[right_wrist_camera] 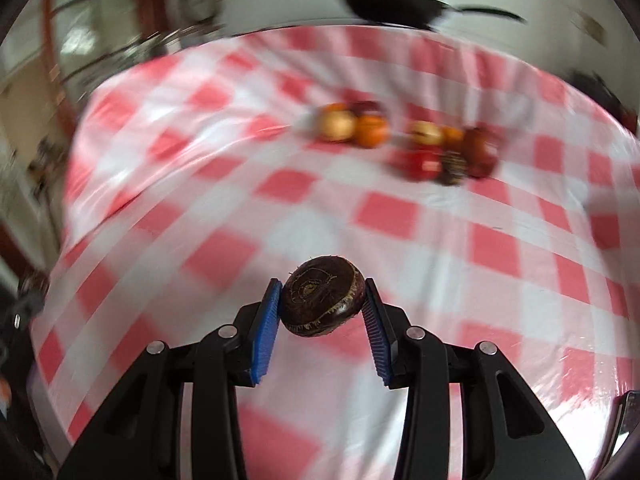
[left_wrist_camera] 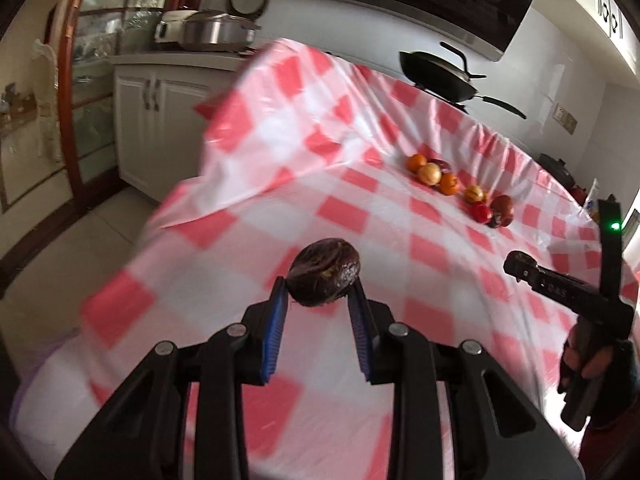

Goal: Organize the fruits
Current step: 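Carry the dark brown fruit to the white box and open the right tool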

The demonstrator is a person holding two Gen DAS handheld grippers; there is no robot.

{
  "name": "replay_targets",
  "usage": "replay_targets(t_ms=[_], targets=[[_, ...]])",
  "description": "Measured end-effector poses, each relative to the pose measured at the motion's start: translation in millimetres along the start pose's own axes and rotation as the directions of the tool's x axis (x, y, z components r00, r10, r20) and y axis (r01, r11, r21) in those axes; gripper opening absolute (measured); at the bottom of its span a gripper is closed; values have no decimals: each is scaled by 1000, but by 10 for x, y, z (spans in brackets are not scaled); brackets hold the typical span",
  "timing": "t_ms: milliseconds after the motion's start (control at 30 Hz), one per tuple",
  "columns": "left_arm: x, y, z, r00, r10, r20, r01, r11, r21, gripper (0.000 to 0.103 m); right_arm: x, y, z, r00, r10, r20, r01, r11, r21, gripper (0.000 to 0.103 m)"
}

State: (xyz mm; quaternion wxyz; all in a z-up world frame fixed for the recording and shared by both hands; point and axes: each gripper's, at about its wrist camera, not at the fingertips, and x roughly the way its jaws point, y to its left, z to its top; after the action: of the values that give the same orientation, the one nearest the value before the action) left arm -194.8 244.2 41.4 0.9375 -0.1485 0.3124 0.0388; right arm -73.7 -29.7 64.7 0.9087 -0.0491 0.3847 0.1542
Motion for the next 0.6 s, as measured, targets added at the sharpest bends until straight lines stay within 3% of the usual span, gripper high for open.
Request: replay_targets(t_ms=[233,600], targets=[[-313,468,-335,997,77,-4,-77,997,-4,31,-211,1150,-368,994,102,-24,-105,958,-268,40],[-633,1127,-841,990,130,-47,-135,984,-116,31,-367,2186,-766,982,181,-47,-180,846,-502,40]])
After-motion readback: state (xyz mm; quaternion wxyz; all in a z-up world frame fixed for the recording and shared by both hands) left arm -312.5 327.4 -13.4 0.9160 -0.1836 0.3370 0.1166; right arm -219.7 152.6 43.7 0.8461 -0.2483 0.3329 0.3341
